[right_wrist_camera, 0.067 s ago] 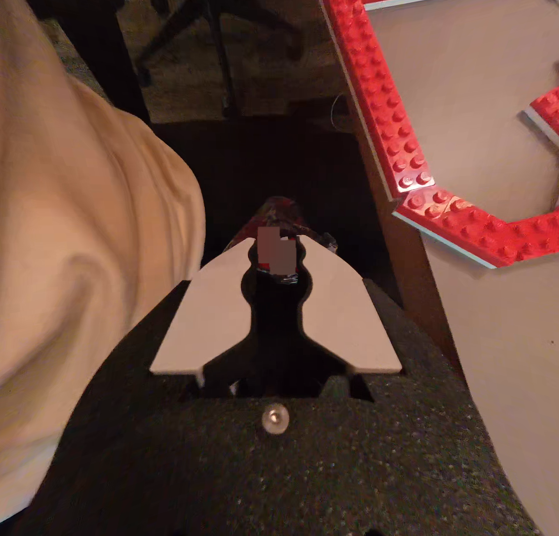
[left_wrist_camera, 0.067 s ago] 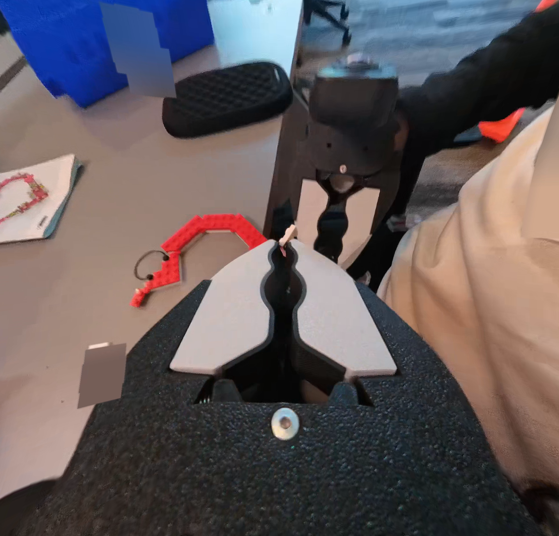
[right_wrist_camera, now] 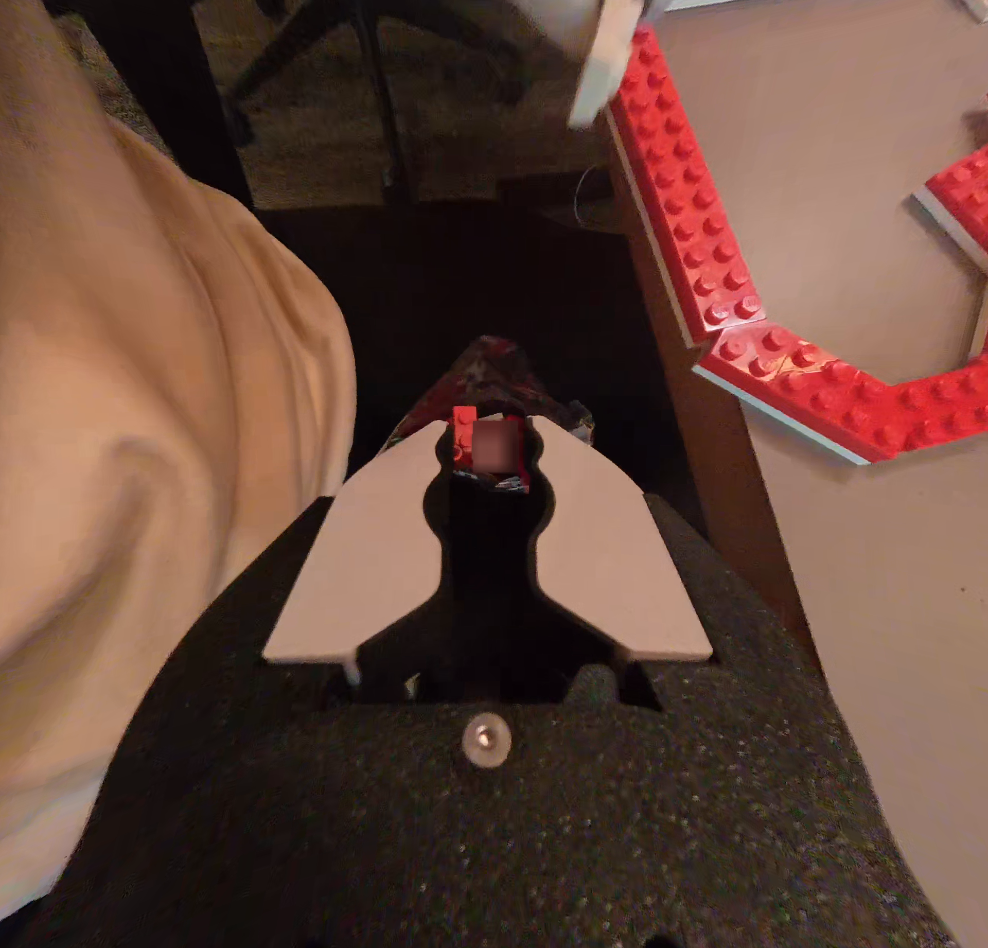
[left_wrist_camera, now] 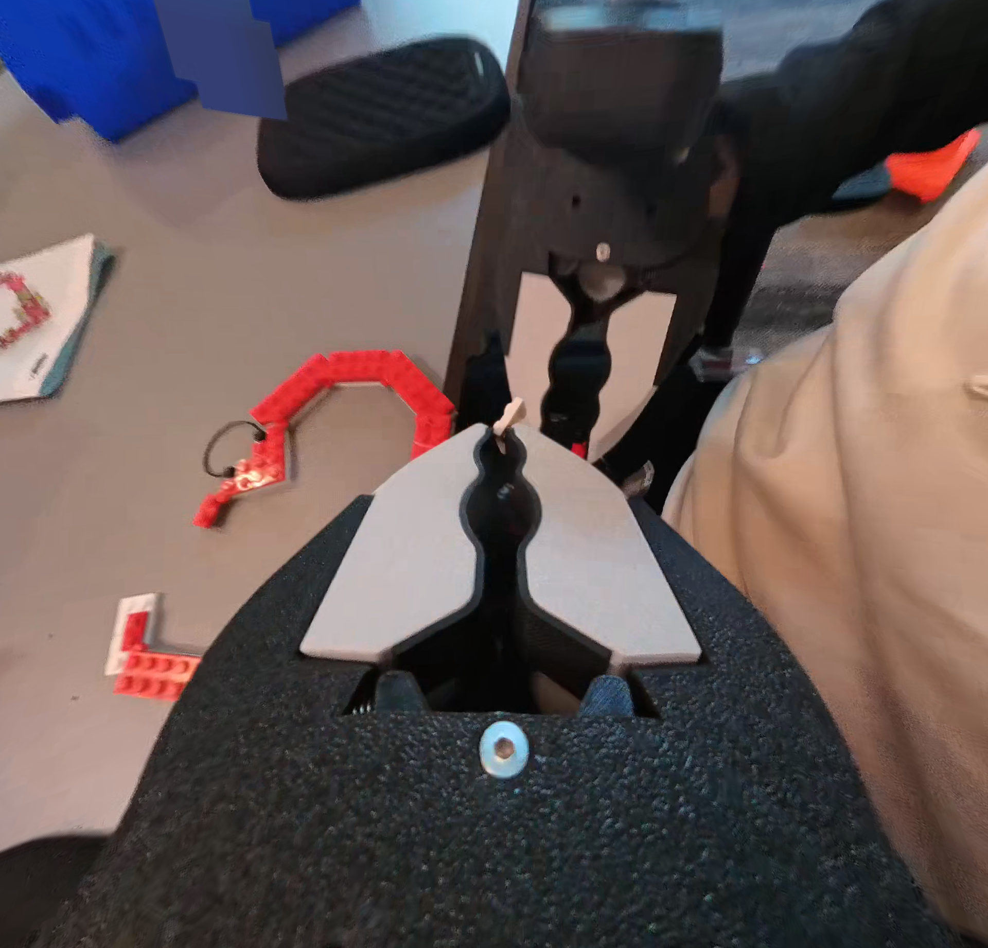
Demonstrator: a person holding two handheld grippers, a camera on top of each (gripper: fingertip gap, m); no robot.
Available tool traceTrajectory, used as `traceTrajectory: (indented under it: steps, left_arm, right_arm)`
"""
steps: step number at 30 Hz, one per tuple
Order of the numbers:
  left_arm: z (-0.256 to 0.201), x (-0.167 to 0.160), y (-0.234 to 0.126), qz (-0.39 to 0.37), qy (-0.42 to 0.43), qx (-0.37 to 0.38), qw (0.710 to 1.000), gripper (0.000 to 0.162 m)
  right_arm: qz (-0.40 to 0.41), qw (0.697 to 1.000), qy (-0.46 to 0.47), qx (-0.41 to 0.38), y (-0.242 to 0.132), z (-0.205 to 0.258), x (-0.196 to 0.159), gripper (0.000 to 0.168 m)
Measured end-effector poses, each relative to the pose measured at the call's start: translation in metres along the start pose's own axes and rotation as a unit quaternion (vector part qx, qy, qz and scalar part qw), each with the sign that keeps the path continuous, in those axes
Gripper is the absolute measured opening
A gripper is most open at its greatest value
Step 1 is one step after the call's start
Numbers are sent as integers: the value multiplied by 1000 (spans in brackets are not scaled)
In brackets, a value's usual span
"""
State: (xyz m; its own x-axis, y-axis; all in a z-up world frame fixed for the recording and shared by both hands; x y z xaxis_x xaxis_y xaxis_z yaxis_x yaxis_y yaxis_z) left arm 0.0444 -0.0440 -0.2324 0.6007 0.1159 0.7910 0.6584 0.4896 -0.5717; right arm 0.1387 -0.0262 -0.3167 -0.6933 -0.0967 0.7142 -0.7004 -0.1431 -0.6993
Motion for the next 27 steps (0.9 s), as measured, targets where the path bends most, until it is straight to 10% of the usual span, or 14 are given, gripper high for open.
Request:
traceTrajectory:
  steps: [17, 27]
  left_arm:
    - [-34, -32, 51, 76, -20, 16, 997, 5]
    - [-31, -33, 50, 61, -52, 5, 997, 9]
  right_arm:
    - [-33, 991, -101, -83, -12, -9, 7, 33]
    - [-73, 987, -131, -54, -17, 3, 13, 4]
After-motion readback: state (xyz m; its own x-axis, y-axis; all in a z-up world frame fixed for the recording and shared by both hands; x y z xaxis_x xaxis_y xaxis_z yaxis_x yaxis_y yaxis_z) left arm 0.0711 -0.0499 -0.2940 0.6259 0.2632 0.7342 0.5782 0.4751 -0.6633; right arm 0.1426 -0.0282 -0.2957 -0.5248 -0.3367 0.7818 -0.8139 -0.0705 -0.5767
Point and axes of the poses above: each gripper's, where its closed fingertips meet, y out along the fingers, x out of its top, z = x × y across the jaws, the point moved 5 cm from there along -y, back along the fingers, and after that the axes turned 5 degrees about y, right-handed, at the moved point
